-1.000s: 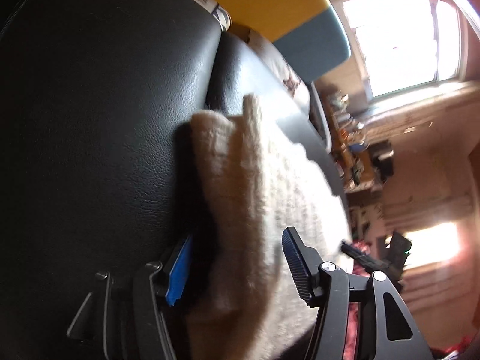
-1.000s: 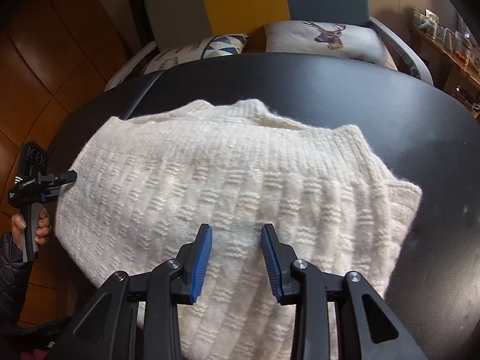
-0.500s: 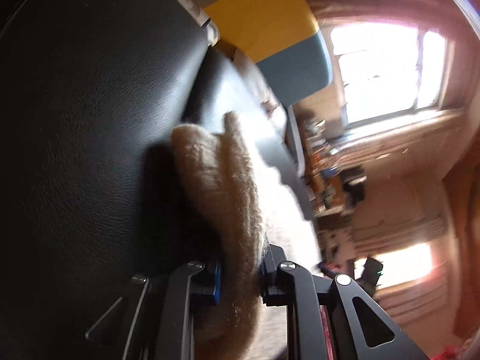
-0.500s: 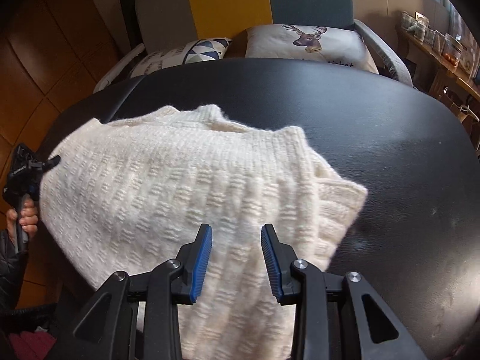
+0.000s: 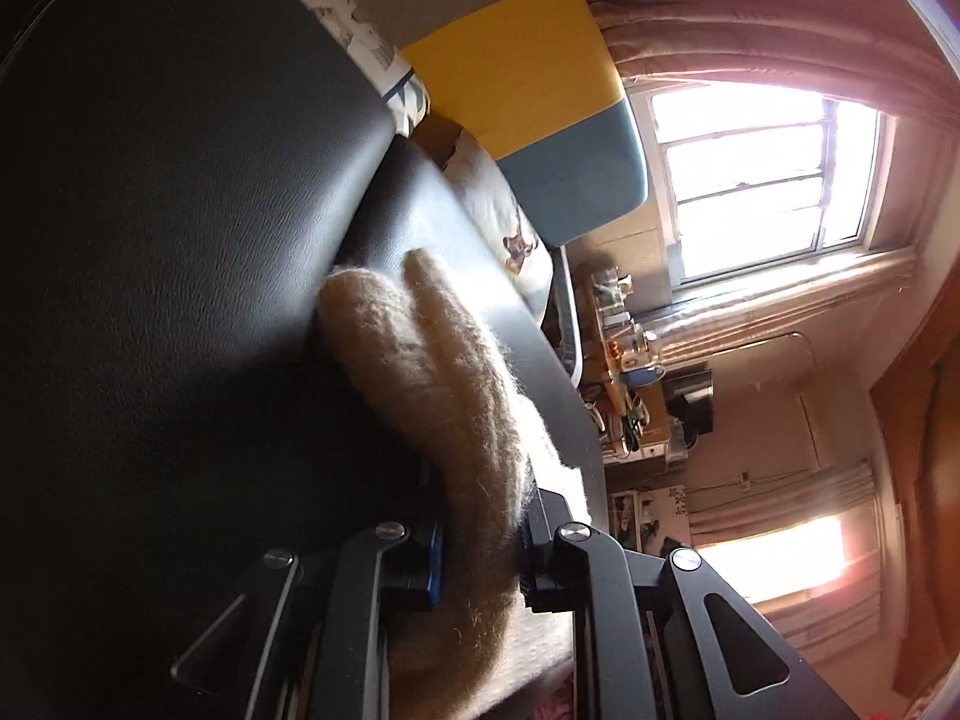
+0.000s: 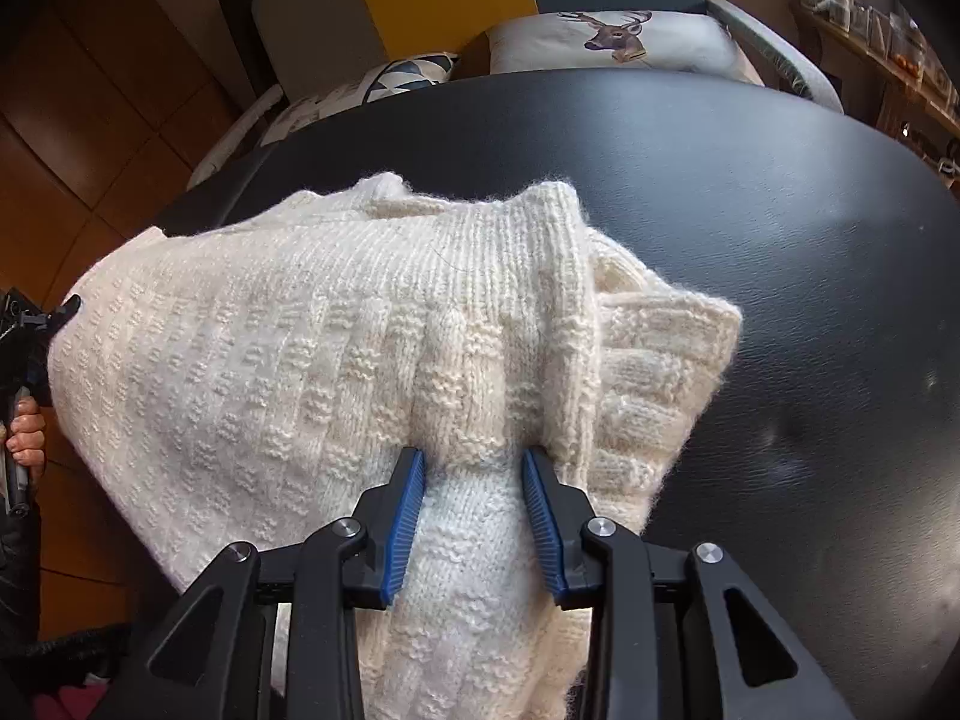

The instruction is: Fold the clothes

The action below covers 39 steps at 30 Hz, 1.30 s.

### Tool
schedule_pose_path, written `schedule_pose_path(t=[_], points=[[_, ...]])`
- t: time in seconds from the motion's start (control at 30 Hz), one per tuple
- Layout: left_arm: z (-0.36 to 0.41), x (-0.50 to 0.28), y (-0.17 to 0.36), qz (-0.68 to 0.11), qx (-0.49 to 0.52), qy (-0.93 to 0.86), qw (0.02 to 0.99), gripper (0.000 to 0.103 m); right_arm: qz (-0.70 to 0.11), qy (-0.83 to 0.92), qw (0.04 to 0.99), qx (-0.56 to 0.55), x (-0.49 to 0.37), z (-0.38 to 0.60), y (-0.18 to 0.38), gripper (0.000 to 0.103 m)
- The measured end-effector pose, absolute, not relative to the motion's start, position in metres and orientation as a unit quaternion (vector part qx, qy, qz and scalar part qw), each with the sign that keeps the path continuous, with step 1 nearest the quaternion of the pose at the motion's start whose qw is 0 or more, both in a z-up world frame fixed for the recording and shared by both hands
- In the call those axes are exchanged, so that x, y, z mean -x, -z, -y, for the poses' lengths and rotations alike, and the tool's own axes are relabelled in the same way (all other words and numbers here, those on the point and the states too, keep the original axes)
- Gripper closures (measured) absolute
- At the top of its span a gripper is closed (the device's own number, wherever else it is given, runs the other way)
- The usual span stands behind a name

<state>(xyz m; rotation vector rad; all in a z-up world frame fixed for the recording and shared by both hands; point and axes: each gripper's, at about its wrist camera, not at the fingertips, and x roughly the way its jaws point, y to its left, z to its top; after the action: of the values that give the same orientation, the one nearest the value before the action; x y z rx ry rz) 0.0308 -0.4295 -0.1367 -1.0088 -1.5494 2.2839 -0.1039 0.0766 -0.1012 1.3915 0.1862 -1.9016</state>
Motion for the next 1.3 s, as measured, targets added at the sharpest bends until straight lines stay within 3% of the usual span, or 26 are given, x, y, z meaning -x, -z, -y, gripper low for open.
schedule_pose_path(t=[0.4, 0.83, 1.3], points=[[0.417, -0.025, 0.074, 0.525, 0.338, -0.777, 0.083, 0.086, -0.052, 0.747, 0.384, -0.54, 0.098, -0.075, 0.106, 0.069], [0.329, 0.035, 0.013, 0.487, 0.369, -0.787, 0.088, 0.086, -0.021, 0.744, 0.403, -0.533, 0.09, -0.075, 0.106, 0.069], [0.171, 0.091, 0.037, 0.352, 0.479, -0.784, 0.178, 0.086, 0.03, 0.738, 0.424, -0.524, 0.088, -0.094, 0.111, 0.069]])
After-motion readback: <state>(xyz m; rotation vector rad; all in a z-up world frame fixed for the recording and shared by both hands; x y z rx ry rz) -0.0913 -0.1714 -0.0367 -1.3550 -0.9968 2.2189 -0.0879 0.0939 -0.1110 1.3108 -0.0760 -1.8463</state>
